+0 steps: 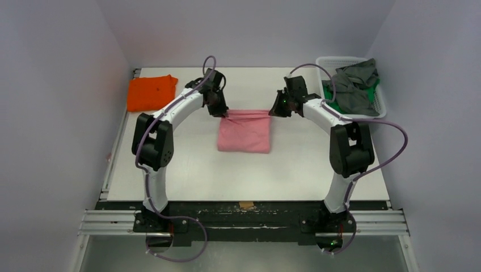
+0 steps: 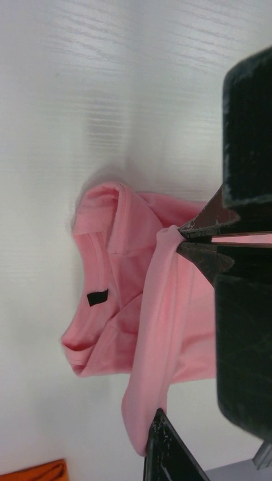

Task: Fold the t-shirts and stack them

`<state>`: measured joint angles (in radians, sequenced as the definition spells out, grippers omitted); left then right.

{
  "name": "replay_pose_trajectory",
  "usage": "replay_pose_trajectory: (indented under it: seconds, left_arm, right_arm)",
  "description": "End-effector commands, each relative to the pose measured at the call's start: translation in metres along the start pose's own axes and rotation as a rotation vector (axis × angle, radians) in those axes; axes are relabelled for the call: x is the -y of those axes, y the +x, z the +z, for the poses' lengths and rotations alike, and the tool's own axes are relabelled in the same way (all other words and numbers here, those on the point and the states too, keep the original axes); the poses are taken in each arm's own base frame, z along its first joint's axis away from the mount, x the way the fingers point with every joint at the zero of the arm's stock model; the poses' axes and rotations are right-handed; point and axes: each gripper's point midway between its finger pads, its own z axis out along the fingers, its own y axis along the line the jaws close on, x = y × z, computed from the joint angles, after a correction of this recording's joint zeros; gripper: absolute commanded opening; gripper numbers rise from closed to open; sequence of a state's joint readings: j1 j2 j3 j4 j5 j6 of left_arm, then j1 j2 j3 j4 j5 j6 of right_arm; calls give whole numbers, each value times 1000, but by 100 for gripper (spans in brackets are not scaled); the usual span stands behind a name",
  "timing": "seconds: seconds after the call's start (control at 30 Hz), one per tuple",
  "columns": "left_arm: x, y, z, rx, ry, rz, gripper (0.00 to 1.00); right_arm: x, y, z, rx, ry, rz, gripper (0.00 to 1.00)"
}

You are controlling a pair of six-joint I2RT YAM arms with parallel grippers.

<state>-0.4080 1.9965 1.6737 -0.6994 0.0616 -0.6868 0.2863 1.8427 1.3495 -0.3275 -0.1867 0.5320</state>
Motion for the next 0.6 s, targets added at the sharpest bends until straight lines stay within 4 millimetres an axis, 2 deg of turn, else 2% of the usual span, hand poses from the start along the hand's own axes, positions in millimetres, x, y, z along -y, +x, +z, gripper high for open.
replay_pose_trajectory:
  seconds: [0.0, 0.07, 0.1, 0.13, 0.17, 0.23, 0.33, 0.47, 0.57]
  left_arm:
    - [3, -26, -2, 38, 17, 12, 24]
    - [6, -36, -1, 50, 25, 11, 55]
    - [7, -41, -3, 53, 28, 11, 68]
    - [8, -46, -6, 59, 28, 10, 76]
    - [8, -48, -10, 63, 28, 7, 81]
    - [4, -44, -14, 64, 26, 9, 89]
    - [-1, -28, -14, 46, 45, 17, 98]
    - [-7, 0, -3, -14, 93, 24, 98]
    - [-9, 13, 9, -67, 111, 34, 95]
  right_arm:
    - [13, -37, 9, 93, 55, 27, 3]
    - [16, -53, 15, 132, 70, 34, 41]
    - [21, -62, 18, 153, 90, 43, 53]
    - [23, -70, 19, 172, 106, 47, 74]
    - [23, -75, 18, 178, 110, 40, 84]
    - [20, -76, 10, 179, 103, 10, 88]
    - [18, -65, -7, 207, 74, -2, 90]
    - [28, -34, -27, 179, 82, 17, 90]
    - [28, -6, -38, 146, 36, 29, 91]
